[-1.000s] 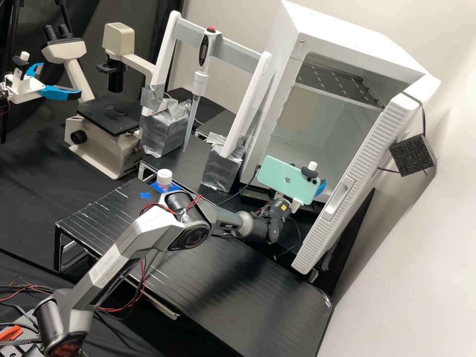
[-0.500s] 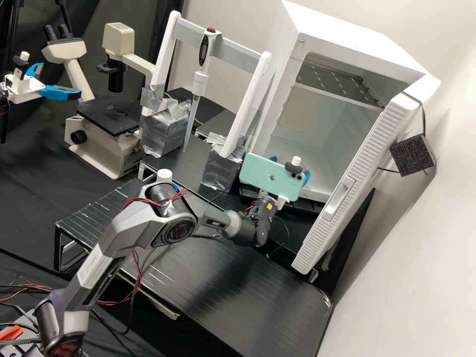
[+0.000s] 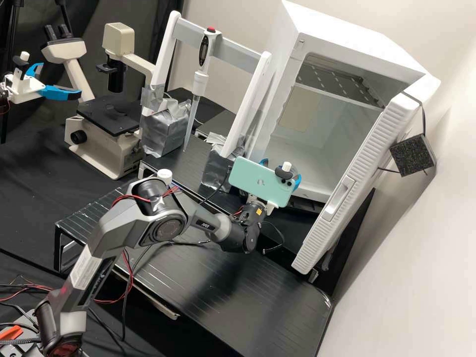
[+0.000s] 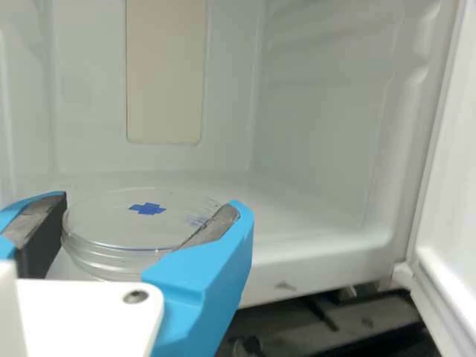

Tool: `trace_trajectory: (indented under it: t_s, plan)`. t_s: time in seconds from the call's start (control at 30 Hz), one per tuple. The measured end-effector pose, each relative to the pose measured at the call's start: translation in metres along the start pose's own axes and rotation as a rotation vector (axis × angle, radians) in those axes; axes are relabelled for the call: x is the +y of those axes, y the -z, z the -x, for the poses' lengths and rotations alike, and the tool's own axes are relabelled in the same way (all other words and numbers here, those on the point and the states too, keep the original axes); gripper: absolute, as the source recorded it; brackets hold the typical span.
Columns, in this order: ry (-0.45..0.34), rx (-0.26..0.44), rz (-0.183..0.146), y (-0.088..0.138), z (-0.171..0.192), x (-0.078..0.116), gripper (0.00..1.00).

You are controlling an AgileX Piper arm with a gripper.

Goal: Move the petri dish to the microscope

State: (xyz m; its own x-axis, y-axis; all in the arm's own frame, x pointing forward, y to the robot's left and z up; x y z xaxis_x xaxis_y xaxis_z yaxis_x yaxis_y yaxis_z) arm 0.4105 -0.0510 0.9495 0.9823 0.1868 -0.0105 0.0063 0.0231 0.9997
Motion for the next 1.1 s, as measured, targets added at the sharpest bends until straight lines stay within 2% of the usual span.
trace_trajectory:
  t_s: [0.1, 0.23, 0.6, 0.9, 1.1]
  plan:
    - [0.022, -0.004, 0.008, -0.007, 0.001, -0.003, 0.00]
    - [0.020, 0.020, 0.026, -0.010, 0.007, 0.003, 0.00]
    - [0.018, 0.069, 0.019, -0.027, 0.050, 0.009, 0.00]
    - [0.048, -0.015, 0.019, -0.035, 0.094, 0.011, 0.00]
    - [0.031, -0.075, 0.030, -0.024, 0.132, 0.017, 0.00]
